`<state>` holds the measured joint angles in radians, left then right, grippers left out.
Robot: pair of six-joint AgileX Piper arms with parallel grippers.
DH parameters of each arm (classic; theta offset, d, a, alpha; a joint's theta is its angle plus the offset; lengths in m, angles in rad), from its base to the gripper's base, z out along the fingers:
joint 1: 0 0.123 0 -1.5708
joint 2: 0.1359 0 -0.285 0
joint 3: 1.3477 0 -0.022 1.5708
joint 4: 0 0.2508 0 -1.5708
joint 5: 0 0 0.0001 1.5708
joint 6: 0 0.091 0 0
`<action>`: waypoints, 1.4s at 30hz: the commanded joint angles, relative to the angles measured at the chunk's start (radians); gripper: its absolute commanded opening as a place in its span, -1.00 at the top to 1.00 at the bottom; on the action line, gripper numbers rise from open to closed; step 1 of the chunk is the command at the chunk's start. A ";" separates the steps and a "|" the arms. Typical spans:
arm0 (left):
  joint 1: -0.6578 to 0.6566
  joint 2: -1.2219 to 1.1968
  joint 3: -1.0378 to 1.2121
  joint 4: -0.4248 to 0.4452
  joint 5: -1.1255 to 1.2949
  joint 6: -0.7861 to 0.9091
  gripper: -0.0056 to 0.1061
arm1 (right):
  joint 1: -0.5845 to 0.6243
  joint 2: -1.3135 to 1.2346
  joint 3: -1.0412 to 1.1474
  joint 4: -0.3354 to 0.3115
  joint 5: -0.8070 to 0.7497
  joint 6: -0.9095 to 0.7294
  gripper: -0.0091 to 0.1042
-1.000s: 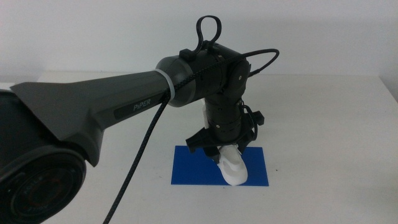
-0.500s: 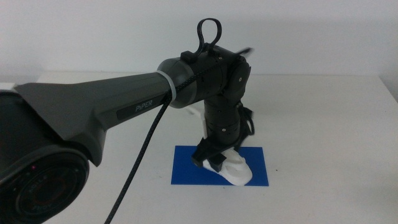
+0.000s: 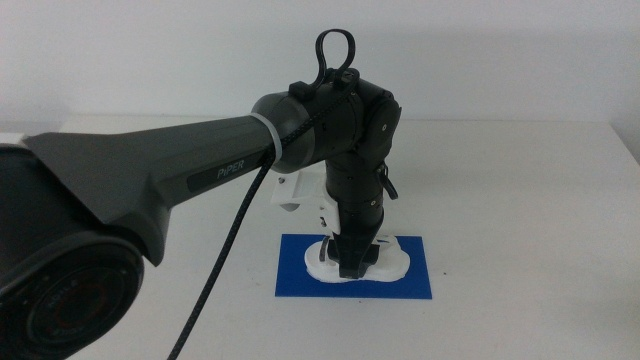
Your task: Use one arm to grab the shoe from the table and place it on the mat.
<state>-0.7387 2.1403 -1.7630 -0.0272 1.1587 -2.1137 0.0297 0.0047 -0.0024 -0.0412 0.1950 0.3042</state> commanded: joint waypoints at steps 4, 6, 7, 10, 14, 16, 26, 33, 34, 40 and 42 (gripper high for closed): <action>0.000 0.040 -0.004 0.013 -0.053 -0.014 0.93 | 0.002 -0.005 0.002 -0.007 -0.008 -0.004 -0.56; 0.000 0.054 -0.004 0.013 -0.062 -0.014 0.93 | 0.002 -0.005 0.002 -0.007 -0.008 -0.004 -0.56; 0.000 0.059 -0.004 0.013 -0.064 -0.014 0.93 | 0.002 -0.005 0.002 -0.007 -0.008 -0.004 -0.56; 0.000 0.070 -0.004 0.013 -0.064 -0.014 0.89 | 0.002 -0.005 0.002 -0.007 -0.008 -0.004 -0.56; 0.000 0.071 -0.004 0.009 -0.071 -0.014 0.07 | 0.002 -0.005 0.002 -0.007 -0.008 -0.004 -0.56; 0.000 0.071 -0.004 0.011 -0.071 -0.014 -0.36 | 0.002 -0.005 0.002 -0.007 -0.008 -0.004 -0.56; 0.002 -0.090 -0.004 0.018 0.062 0.087 -0.78 | 0.002 -0.005 0.002 -0.007 -0.008 -0.004 -0.56; 0.007 -0.382 0.059 0.204 0.062 0.542 -0.78 | 0.002 -0.005 0.002 -0.007 -0.008 -0.004 -0.56; 0.014 -0.423 0.101 0.247 0.062 0.615 -0.78 | 0.002 -0.005 0.002 -0.007 -0.008 -0.004 -0.56; 0.123 -0.676 0.439 0.304 0.062 1.004 -0.78 | 0.002 -0.005 0.002 -0.007 -0.008 -0.004 -0.56; 0.175 -0.778 0.575 0.324 0.053 1.099 -0.78 | 0.002 -0.005 0.002 -0.007 -0.008 -0.004 -0.56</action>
<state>-0.5924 1.4306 -1.2678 0.2770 1.2065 -1.1090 0.0297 0.0047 -0.0024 -0.0412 0.1950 0.3042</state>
